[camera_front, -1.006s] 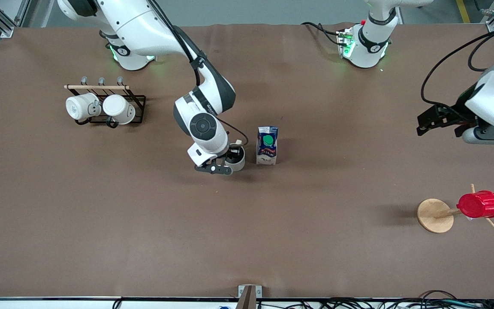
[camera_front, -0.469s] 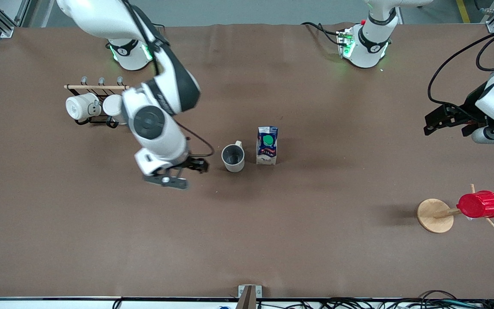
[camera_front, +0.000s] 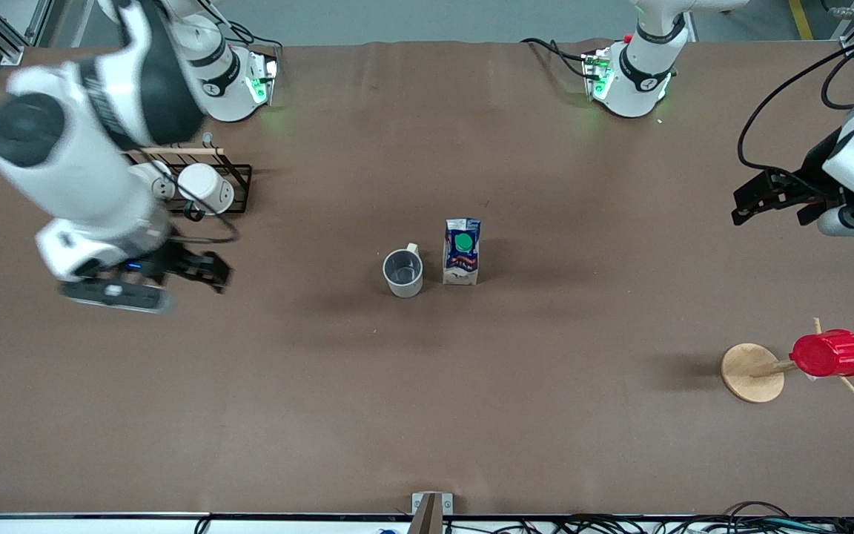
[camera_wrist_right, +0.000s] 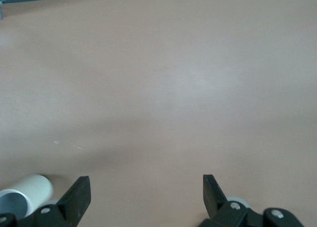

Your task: Place cup and milk on table

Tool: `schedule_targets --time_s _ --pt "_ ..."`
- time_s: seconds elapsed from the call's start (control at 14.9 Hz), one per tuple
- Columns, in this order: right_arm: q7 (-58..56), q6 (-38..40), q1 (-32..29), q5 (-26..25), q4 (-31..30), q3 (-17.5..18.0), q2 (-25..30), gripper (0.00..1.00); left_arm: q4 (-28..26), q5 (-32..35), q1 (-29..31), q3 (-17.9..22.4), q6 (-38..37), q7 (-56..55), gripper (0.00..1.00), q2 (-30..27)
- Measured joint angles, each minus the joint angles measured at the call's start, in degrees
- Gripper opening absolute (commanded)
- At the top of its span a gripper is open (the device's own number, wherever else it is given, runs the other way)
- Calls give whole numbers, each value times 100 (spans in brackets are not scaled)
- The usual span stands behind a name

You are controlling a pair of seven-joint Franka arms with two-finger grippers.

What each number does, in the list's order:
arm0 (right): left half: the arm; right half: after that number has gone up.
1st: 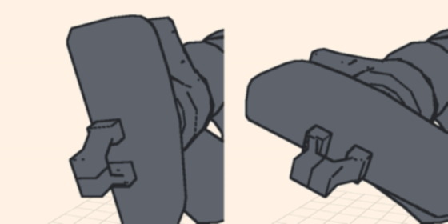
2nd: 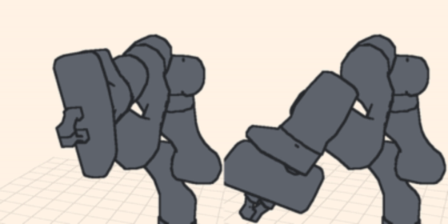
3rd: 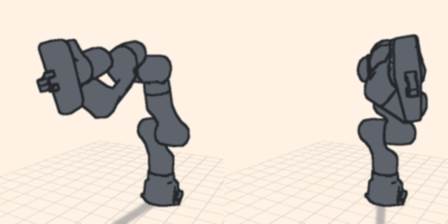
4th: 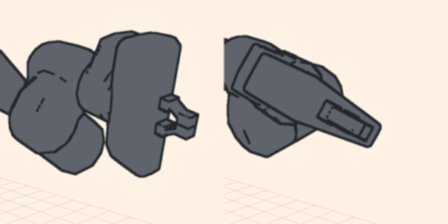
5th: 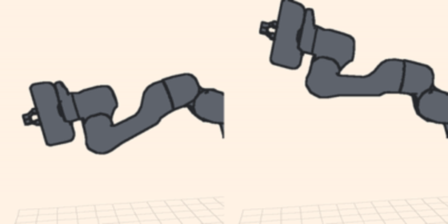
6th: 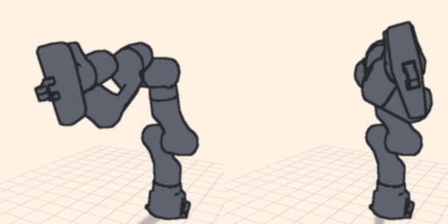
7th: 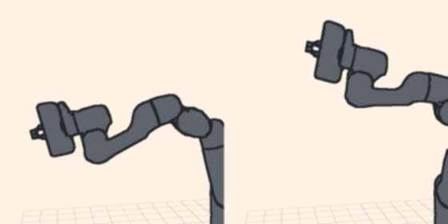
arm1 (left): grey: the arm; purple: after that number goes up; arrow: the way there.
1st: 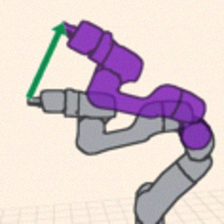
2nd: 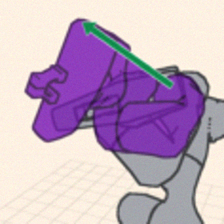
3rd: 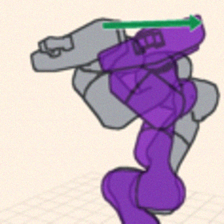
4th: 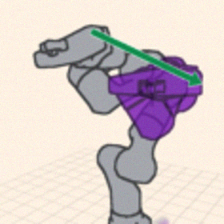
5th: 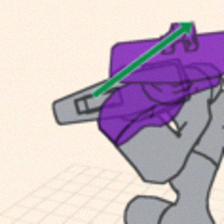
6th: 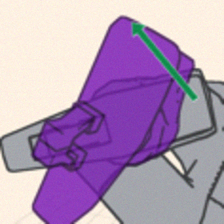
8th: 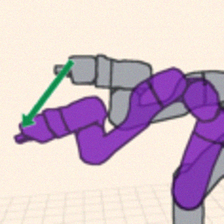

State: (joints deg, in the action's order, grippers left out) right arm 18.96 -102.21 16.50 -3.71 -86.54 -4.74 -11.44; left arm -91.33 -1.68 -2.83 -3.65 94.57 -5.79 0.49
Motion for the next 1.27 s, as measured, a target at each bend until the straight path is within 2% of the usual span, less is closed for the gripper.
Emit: schedule_targets --time_s 0.13,0.4,0.74,0.94,1.27 --pt "-690 339 -572 7 -4 37 381 100 -180 0 -102 -1 17 -101 100 -155" --pt "-1628 910 -1711 32 -20 574 800 100 -458 0 -166 0 82 -212 100 -413" --pt "-1663 1117 -1836 179 -27 647 879 100 -504 0 -128 17 92 -235 100 -509" --pt "-1664 1169 -1907 416 -28 592 919 100 -511 0 -169 -7 98 -320 100 -511" --pt "-1665 1161 -1908 464 -44 488 929 100 -546 0 -174 -18 125 -325 100 -509"
